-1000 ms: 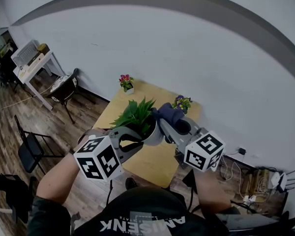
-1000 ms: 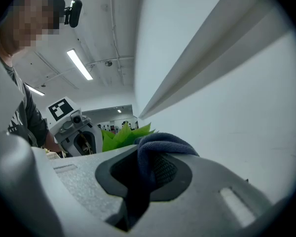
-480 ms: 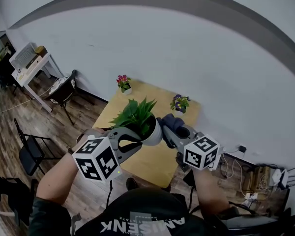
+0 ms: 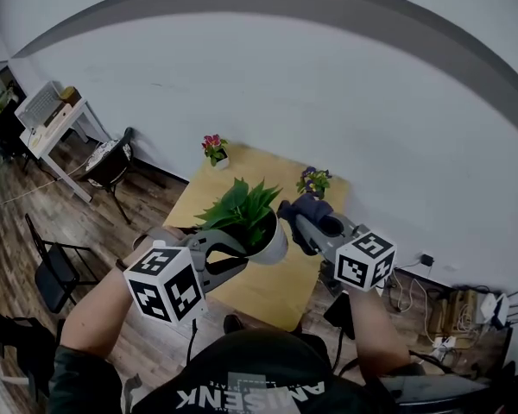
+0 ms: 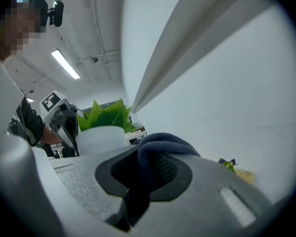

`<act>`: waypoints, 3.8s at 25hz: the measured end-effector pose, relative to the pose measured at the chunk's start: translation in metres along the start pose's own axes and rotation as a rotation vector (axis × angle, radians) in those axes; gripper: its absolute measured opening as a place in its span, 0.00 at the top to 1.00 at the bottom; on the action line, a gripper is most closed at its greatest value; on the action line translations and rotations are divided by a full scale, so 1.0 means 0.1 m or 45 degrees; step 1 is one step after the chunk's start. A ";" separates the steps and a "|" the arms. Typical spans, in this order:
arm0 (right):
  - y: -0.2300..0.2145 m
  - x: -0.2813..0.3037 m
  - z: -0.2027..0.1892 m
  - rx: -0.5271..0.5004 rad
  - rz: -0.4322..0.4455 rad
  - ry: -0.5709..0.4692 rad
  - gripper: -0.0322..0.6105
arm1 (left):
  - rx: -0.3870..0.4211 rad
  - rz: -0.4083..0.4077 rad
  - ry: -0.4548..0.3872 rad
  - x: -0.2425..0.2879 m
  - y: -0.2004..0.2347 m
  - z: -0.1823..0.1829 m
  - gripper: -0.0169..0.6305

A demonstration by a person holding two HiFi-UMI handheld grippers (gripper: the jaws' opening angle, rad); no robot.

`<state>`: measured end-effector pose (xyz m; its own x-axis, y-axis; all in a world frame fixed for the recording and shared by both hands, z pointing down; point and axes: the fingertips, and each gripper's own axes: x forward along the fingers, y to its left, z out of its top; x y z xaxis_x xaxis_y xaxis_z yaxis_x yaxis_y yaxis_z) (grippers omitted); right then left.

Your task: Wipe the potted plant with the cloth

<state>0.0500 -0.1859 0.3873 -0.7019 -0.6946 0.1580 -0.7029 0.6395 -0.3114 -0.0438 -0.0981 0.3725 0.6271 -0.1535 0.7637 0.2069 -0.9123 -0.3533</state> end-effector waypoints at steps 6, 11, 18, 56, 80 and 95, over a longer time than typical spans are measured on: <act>0.38 0.14 0.51 -0.092 0.175 -0.081 0.88 | 0.031 -0.028 -0.005 -0.03 -0.06 0.05 0.95; 0.45 0.32 0.55 -0.063 0.212 -0.059 0.88 | 0.032 -0.003 -0.009 -0.12 0.00 0.03 0.95; 0.35 0.36 0.25 0.028 0.240 0.007 0.88 | 0.017 0.022 -0.012 -0.13 0.02 -0.01 0.95; 0.44 0.32 0.39 0.085 0.755 0.043 0.88 | 0.458 -0.039 0.046 -0.11 -0.15 0.09 0.95; 0.19 0.34 -0.04 0.223 0.762 0.124 0.88 | 0.514 -0.081 0.035 -0.13 -0.25 0.05 0.95; 0.63 0.50 0.67 0.204 1.218 0.033 0.88 | 0.510 -0.018 0.022 -0.22 -0.25 0.17 0.95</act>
<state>-0.0222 -0.2023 0.3130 -0.9725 0.1045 -0.2082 0.1890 0.8764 -0.4429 -0.0502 -0.0653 0.3557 0.6101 -0.1518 0.7777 0.4939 -0.6946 -0.5230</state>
